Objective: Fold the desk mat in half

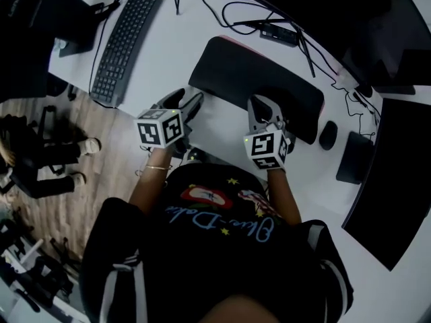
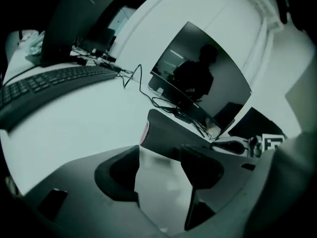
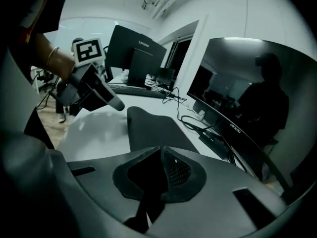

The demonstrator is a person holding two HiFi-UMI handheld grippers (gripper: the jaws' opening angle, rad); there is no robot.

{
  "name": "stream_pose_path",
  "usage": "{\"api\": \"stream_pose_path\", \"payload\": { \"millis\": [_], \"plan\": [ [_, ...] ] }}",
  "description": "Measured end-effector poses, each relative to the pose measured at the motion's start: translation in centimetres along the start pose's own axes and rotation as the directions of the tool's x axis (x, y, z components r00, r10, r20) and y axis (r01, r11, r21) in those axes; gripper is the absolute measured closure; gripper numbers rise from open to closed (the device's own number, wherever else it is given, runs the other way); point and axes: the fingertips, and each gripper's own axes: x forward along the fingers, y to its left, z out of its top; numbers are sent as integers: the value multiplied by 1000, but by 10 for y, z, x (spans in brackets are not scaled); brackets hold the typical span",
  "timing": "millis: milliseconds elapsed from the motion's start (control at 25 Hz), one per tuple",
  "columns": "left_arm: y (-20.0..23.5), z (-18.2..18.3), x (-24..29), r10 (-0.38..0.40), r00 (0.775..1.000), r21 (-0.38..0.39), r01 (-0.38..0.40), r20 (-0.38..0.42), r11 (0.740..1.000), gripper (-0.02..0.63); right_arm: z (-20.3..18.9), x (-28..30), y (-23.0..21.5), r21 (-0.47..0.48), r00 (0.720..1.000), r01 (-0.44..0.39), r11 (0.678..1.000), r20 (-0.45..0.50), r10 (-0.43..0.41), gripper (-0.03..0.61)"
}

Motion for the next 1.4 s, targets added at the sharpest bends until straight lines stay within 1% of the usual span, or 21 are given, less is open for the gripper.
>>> {"api": "stream_pose_path", "payload": {
  "millis": [120,280,400,520,560,640,720,760,840,920,960,1000,1040,1080,1120,1160,1200,1240,1280,1320,1400],
  "plan": [
    [-1,1,14,-21,1000,-111,21,-5,994,371,-5,3,11,-74,999,-25,997,-46,21,565],
    [7,2,27,29,1000,-215,-27,2,976,346,-18,7,22,-93,995,-52,994,-87,44,574],
    [6,9,34,27,999,-266,-20,24,964,342,-26,12,28,-108,992,-73,991,-113,61,577],
    [8,15,41,59,997,-302,-43,45,952,342,-36,19,34,-137,982,-109,985,-166,86,578],
    [9,17,42,69,996,-310,-49,55,950,372,-40,22,36,-151,978,-121,981,-187,92,578],
    [10,23,41,62,995,-302,-35,79,953,468,-43,27,39,-186,970,-141,972,-225,97,578],
    [5,29,38,26,994,-283,6,109,959,555,-45,29,40,-214,964,-148,966,-247,93,578],
    [1,32,37,7,993,-271,26,121,962,571,-45,29,40,-218,964,-147,965,-251,90,579],
    [-9,38,34,-23,990,-230,54,137,972,578,-46,30,40,-208,966,-135,969,-247,81,579],
    [-22,46,30,-56,987,-169,81,148,982,580,-45,28,39,-183,975,-109,977,-210,70,578],
    [-30,51,28,-76,985,-135,97,155,986,580,-40,25,35,-155,986,-80,985,-160,55,578],
    [-39,57,26,-98,982,-101,116,164,988,580,-34,18,27,-97,996,-35,995,-87,27,578],
    [-47,62,23,-123,978,-69,136,171,988,580,-27,7,18,0,1000,14,1000,-9,-14,578],
    [-56,66,21,-149,973,-39,158,175,987,580,-24,-6,7,129,996,58,990,54,-65,578],
    [-64,69,18,-172,969,-14,177,178,984,580,-24,-21,-4,268,988,92,959,95,-122,578],
    [-71,72,17,-192,965,9,194,180,981,580,-26,-38,-15,394,976,121,911,120,-181,578],
    [-78,74,15,-209,961,29,207,181,978,580,-30,-55,-25,491,961,149,859,132,-242,578],
    [-84,76,14,-224,958,47,219,182,975,580,-35,-72,-34,553,946,181,814,130,-298,578],
    [-91,77,13,-238,954,64,230,183,971,580,-40,-89,-40,585,931,218,782,117,-347,578],
    [-97,78,12,-252,950,80,241,183,967,580,-45,-106,-44,597,918,256,761,97,-385,578],
    [-111,79,9,-278,943,110,262,184,959,580,-52,-135,-46,606,897,313,731,63,-437,578]
  ]
}}
